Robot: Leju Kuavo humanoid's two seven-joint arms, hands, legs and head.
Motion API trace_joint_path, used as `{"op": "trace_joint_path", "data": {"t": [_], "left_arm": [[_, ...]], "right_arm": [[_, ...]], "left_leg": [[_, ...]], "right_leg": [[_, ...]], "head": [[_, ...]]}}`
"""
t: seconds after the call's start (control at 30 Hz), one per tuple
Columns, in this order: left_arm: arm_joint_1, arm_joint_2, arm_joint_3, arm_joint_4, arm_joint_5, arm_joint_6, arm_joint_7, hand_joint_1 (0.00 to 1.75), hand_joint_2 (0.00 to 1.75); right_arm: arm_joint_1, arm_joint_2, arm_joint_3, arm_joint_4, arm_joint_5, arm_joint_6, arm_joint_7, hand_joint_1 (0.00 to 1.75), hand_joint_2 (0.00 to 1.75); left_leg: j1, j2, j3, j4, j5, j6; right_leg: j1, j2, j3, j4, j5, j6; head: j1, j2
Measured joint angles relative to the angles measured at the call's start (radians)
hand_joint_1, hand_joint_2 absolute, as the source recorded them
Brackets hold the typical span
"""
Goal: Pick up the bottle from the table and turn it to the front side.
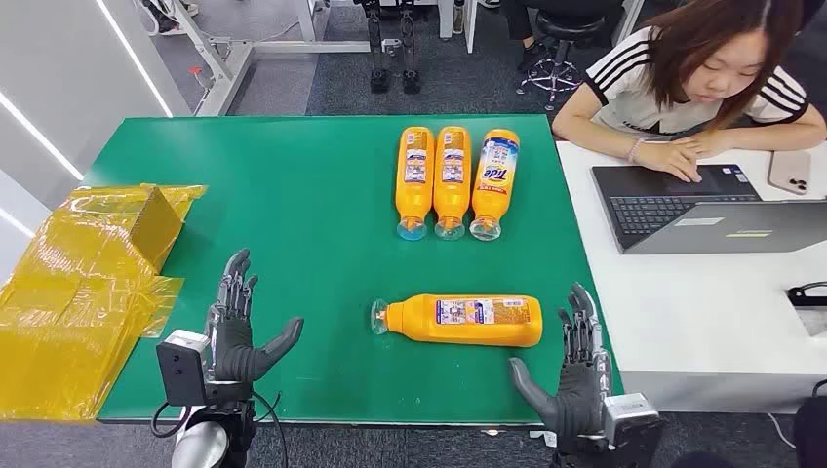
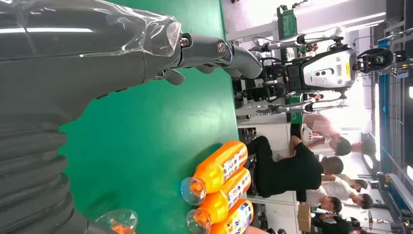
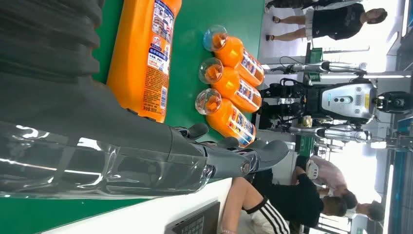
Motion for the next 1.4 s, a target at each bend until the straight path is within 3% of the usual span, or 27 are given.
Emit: {"op": "trace_joint_path", "data": {"t": [1.4], "left_arm": [[0.003,0.022,0.002,-0.005,0.034,0.015,-0.013,0.00,1.75]], "right_arm": [[-0.061,-0.042,0.043,0.070,-0.052,-0.037,-0.035,0.00,1.75]], "left_leg": [[0.000,0.000,0.000,0.000,0.000,0.000]], "right_leg": [[0.000,0.000,0.000,0.000,0.000,0.000]], "head": [[0.000,0.000]]}}
